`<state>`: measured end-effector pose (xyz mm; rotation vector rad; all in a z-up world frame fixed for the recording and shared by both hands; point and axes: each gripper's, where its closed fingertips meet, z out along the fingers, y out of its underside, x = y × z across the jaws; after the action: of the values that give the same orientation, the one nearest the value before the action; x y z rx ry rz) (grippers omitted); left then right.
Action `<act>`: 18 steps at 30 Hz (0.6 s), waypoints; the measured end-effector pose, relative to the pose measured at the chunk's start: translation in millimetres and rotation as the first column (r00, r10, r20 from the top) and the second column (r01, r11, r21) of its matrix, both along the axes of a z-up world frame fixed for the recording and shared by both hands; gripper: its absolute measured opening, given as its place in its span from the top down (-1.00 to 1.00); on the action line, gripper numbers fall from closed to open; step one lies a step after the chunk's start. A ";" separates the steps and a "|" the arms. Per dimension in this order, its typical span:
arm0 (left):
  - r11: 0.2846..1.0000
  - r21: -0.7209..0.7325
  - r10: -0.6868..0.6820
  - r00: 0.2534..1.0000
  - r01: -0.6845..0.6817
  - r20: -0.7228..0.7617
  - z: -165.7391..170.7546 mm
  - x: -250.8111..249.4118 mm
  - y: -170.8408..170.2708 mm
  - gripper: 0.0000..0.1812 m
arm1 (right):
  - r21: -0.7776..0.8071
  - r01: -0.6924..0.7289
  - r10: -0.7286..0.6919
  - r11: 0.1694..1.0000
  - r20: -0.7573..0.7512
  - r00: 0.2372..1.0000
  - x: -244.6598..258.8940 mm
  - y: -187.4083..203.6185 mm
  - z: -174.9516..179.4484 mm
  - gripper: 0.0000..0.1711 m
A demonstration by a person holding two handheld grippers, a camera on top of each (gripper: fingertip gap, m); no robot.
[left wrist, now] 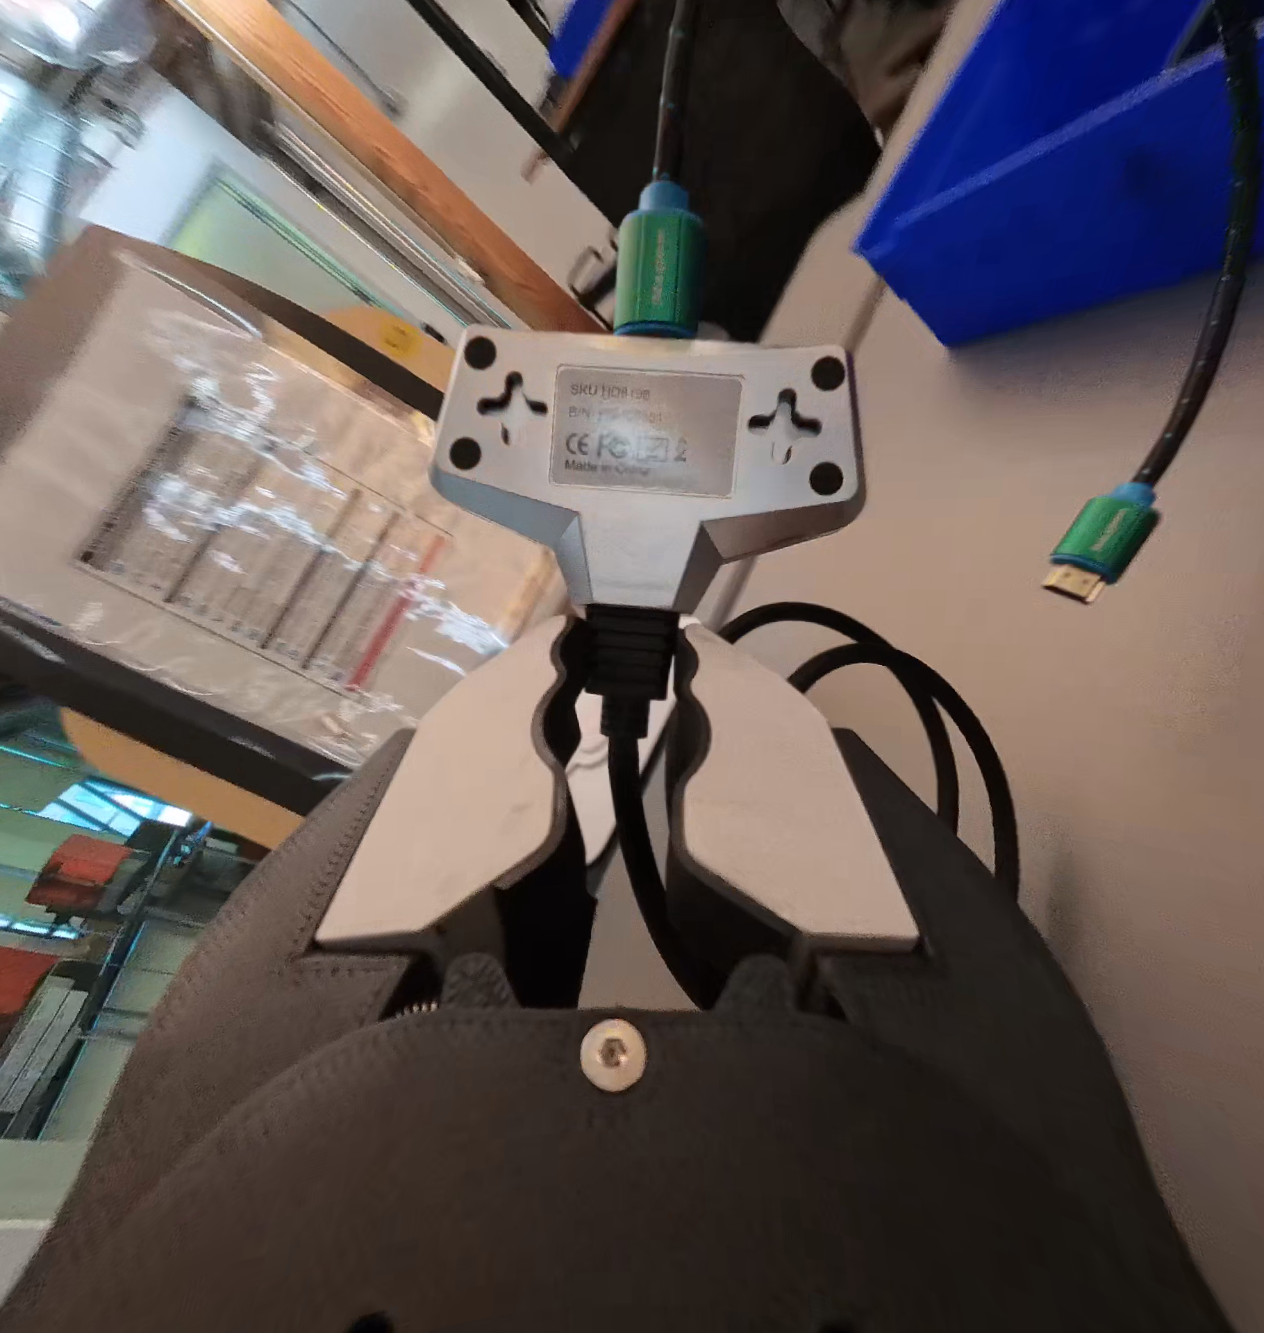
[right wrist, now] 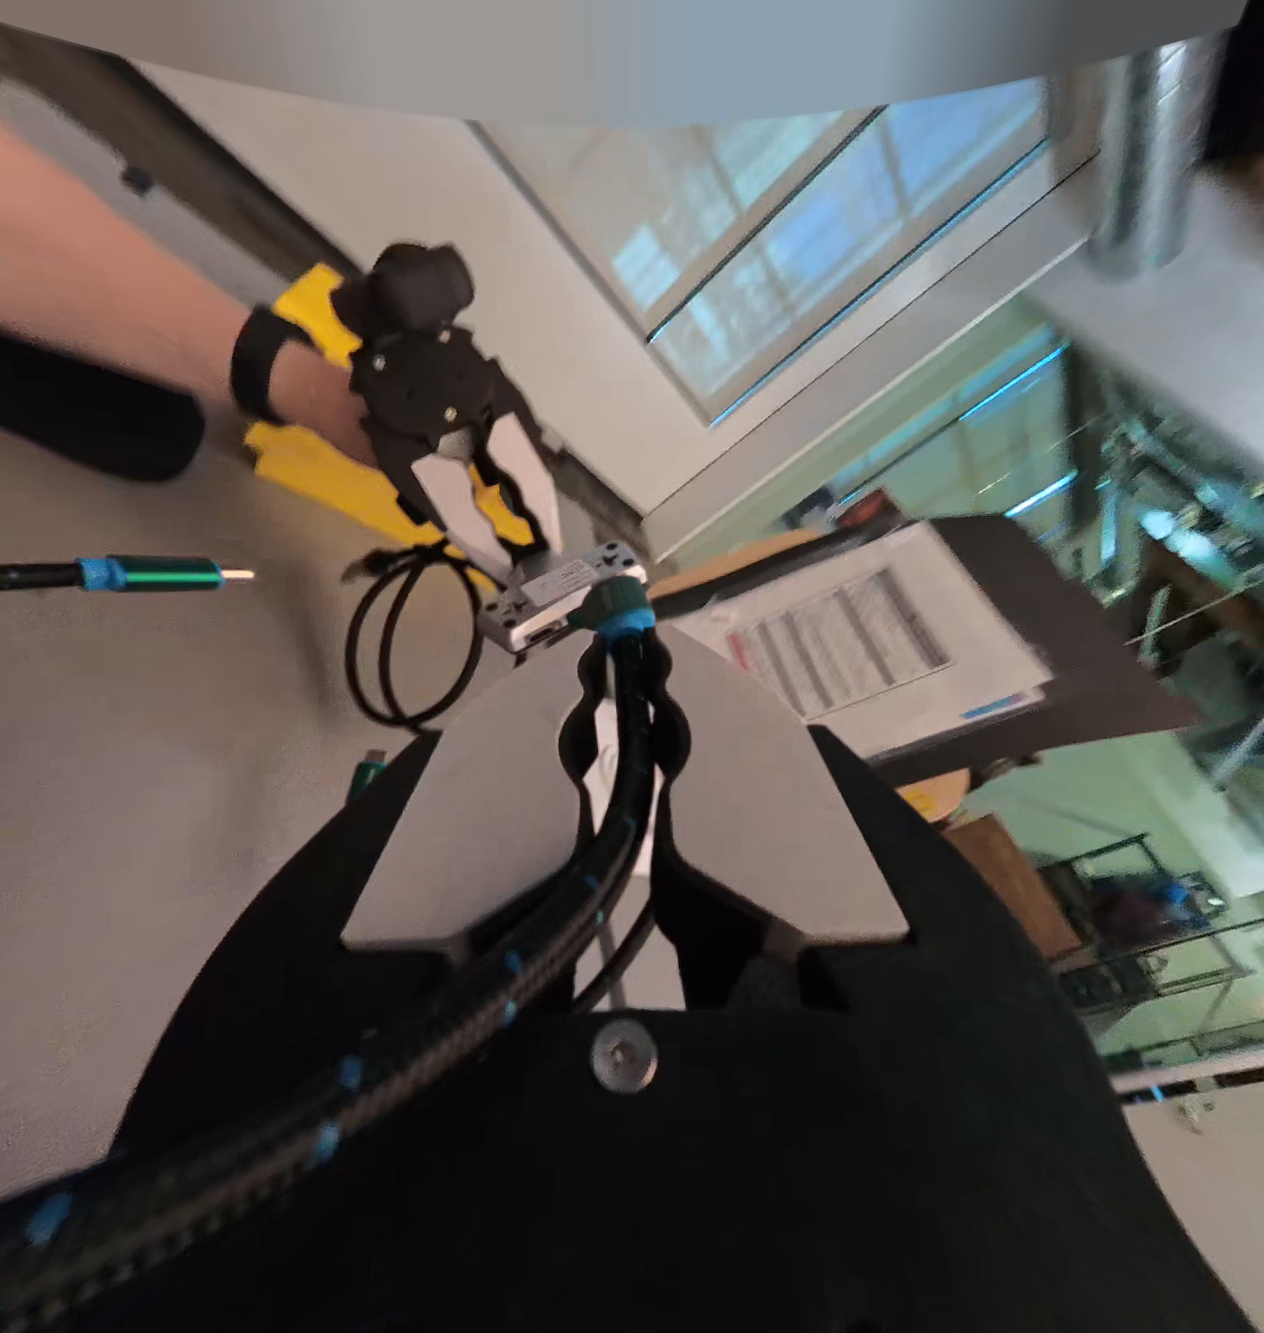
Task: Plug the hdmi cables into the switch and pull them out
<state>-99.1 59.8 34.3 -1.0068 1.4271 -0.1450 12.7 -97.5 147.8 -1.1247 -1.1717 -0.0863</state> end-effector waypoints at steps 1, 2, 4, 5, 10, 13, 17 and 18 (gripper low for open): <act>1.000 0.013 -0.005 0.999 0.005 0.042 11.6 -2.9 -1.5 0.75 | 0.055 0.002 0.001 0.998 -0.041 0.999 3.0 -7.3 12.8 0.87; 0.999 0.031 -0.016 0.996 0.014 0.082 23.7 -6.1 -3.7 0.75 | 0.107 0.010 -0.001 0.994 -0.084 0.996 8.0 -14.4 25.0 0.87; 0.997 0.070 -0.031 0.989 0.021 0.146 47.8 -13.7 -6.8 0.75 | 0.145 0.008 0.014 0.989 -0.155 0.988 18.3 -28.6 40.2 0.87; 0.996 0.084 -0.047 0.983 0.033 0.177 59.7 -17.4 -8.5 0.75 | 0.130 -0.011 0.033 0.992 -0.168 0.985 19.9 -34.9 41.6 0.87; 0.984 0.139 -0.143 0.954 0.109 0.262 101.8 -24.6 -14.7 0.75 | 0.149 -0.061 0.080 0.987 -0.126 0.989 -23.4 -50.3 50.7 0.88; 0.969 0.203 -0.194 0.939 0.139 0.285 110.6 -23.4 -22.9 0.75 | 0.170 -0.011 0.017 0.985 -0.036 0.999 -62.7 -40.6 43.1 0.88; 0.960 0.229 -0.219 0.939 0.159 0.266 101.4 -21.5 -28.8 0.75 | 0.169 0.096 -0.102 0.981 0.028 0.994 -81.4 -14.5 29.0 0.88; 0.962 0.223 -0.218 0.939 0.160 0.267 99.6 -22.2 -27.7 0.75 | 0.165 0.135 -0.142 0.977 0.032 0.989 -78.8 -6.5 26.8 0.88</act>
<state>-121.4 32.1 133.9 -0.6521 1.2393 -0.2752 -66.1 -104.1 174.6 -1.0636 -1.1031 -0.3104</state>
